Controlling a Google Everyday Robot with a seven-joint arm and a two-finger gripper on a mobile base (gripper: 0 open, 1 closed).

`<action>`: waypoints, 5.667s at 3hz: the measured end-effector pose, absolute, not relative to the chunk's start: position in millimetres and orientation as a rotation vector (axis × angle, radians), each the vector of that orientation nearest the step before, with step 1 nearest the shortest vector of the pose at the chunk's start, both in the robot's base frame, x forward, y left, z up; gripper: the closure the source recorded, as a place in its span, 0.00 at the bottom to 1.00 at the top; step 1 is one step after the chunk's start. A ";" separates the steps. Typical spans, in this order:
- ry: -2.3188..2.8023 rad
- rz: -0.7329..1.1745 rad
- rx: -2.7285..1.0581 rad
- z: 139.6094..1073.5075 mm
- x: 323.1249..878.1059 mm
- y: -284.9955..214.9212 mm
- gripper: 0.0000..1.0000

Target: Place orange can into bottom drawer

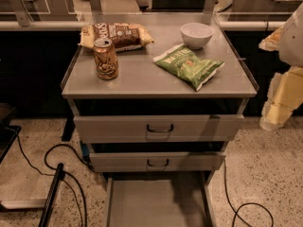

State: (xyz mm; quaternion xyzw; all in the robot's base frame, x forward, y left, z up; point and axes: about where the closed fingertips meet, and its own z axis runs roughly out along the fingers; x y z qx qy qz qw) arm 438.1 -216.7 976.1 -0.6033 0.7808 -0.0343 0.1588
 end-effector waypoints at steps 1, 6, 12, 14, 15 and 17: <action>2.231 -0.099 -1.724 976.3 438.4 -216.5 0.00; 2.119 0.040 -1.518 922.1 525.1 -130.5 0.00; 1.811 0.338 -1.243 887.3 622.9 -9.4 0.00; 1.730 0.462 -1.248 874.7 653.4 36.3 0.00; 1.682 0.487 -1.231 871.0 674.9 52.3 0.00; 1.581 0.573 -1.199 860.2 728.3 95.6 0.00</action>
Offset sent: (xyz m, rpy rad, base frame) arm 0.0535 0.0364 -0.0389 0.1270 -0.0489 -0.0634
